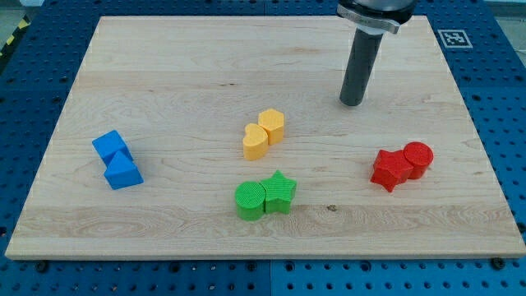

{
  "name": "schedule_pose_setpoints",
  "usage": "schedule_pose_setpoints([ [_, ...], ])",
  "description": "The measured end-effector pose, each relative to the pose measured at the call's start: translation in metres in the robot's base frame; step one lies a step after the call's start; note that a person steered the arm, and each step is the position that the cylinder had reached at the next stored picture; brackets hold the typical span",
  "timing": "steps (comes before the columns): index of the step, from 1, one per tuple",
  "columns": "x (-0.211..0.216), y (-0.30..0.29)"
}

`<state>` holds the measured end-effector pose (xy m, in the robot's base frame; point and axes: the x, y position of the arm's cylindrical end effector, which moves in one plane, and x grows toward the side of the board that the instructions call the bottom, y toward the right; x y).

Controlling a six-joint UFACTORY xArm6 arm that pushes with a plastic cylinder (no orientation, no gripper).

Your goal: Move your arm diagonally bottom right to the red circle

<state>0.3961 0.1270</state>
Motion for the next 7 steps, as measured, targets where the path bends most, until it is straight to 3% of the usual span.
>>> schedule_pose_setpoints([
  [2, 0.009, -0.004],
  [4, 0.081, -0.028],
  [5, 0.081, -0.025],
  [7, 0.075, 0.08],
])
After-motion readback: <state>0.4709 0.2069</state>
